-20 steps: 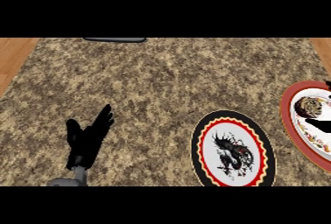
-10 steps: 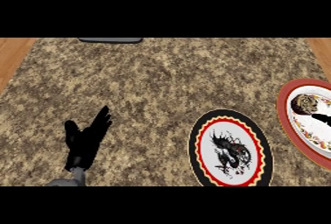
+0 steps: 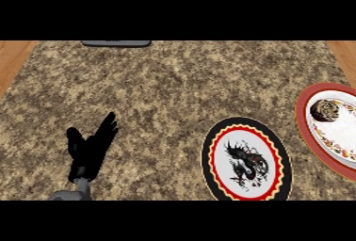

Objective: Pick the cupcake from the plate and place it in the plate

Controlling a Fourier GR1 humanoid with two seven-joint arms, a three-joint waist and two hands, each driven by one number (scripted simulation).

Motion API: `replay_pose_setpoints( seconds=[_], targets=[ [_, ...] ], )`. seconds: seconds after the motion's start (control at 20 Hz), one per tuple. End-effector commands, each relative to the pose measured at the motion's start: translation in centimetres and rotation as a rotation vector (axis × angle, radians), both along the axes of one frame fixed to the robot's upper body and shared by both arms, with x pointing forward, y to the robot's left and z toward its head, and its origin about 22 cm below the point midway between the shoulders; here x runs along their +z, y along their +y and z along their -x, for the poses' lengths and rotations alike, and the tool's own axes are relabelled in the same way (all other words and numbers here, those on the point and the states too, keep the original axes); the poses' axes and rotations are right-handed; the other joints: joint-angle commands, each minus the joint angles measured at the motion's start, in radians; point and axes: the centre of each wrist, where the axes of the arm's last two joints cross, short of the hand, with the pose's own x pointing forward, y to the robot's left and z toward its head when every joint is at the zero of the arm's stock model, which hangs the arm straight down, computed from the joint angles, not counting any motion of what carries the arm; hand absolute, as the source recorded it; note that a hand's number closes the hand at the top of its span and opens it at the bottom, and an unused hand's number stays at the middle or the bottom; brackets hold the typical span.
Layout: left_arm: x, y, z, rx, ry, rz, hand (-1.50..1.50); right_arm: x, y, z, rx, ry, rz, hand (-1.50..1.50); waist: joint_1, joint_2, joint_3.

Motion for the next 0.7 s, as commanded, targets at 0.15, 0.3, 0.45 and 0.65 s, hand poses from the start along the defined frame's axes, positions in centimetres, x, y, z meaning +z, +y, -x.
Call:
replay_pose_setpoints(
  seconds=[0.15, 0.3, 0.45, 0.65],
  targets=[
    [0.6, 1.5, 0.3, 0.026, 0.005, -0.002, 0.00, 0.6, -3.4, 5.4, 0.189, 0.007, -0.065, -1.50, -0.018, -0.008, 0.002],
    [-1.0, 0.8, 1.2, 0.024, 0.016, 0.002, 0.00, 1.3, -3.7, 5.7, 0.206, 0.030, -0.025, -1.50, -0.015, -0.006, 0.001],
    [-0.9, 1.2, 1.4, 0.045, 0.022, 0.000, 0.00, 0.1, -3.9, 7.7, 0.210, 0.031, 0.030, -1.50, -0.022, -0.008, 0.003],
    [-1.2, 0.8, 1.4, 0.031, 0.024, -0.017, 0.00, 0.1, -4.4, 9.1, 0.220, 0.055, 0.064, -1.50, -0.028, -0.011, 0.001]
  ],
)
